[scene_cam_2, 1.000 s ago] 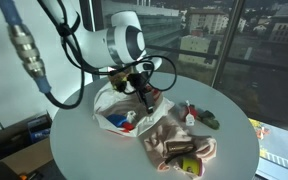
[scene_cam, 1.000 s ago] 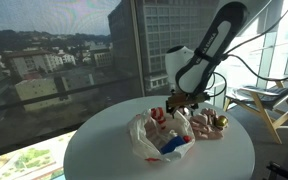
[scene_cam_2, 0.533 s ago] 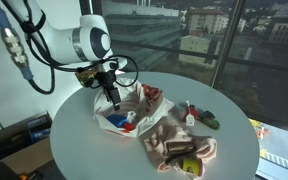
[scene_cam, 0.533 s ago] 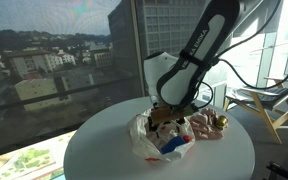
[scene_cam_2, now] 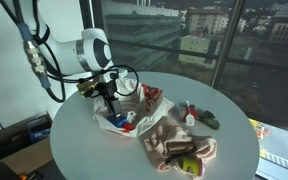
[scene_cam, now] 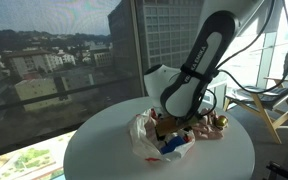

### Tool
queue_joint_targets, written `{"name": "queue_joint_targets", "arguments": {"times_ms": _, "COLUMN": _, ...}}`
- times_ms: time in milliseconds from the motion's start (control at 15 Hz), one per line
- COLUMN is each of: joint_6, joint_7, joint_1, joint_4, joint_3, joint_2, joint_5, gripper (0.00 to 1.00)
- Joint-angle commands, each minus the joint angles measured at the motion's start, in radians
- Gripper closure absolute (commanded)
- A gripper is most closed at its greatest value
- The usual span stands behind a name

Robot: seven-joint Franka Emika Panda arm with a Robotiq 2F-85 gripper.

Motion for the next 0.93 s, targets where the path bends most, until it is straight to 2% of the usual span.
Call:
{"name": "queue_joint_targets", "arguments": {"times_ms": 0, "joint_6": 0.015, "joint_7": 0.023, "joint_1": 0.015, "joint_4": 0.034, "joint_3": -0.029, "joint_2": 0.063, "joint_5": -0.028, "gripper": 0.00}}
{"name": "queue_joint_targets", "arguments": {"times_ms": 200, "joint_6": 0.034, "joint_7": 0.014, "joint_1": 0.015, "joint_4": 0.049, "joint_3": -0.044, "joint_2": 0.100, "joint_5": -0.018, "gripper": 0.00}}
{"name": "queue_joint_targets", "arguments": {"times_ms": 267, "joint_6": 0.040, "joint_7": 0.005, "joint_1": 0.013, "joint_4": 0.054, "joint_3": -0.044, "joint_2": 0.104, "joint_5": -0.009, "gripper": 0.25}}
{"name": "queue_joint_targets", "arguments": {"times_ms": 400, "joint_6": 0.043, "joint_7": -0.002, "joint_1": 0.016, "joint_4": 0.063, "joint_3": -0.047, "joint_2": 0.109, "joint_5": -0.007, "gripper": 0.34}}
{"name": "queue_joint_targets", "arguments": {"times_ms": 600, "joint_6": 0.037, "joint_7": -0.003, "joint_1": 0.019, "joint_4": 0.071, "joint_3": -0.047, "joint_2": 0.105, "joint_5": -0.002, "gripper": 0.60}}
{"name": "queue_joint_targets", "arguments": {"times_ms": 867, "joint_6": 0.021, "joint_7": 0.014, "joint_1": 0.038, "joint_4": 0.081, "joint_3": -0.067, "joint_2": 0.084, "joint_5": -0.026, "gripper": 0.88}}
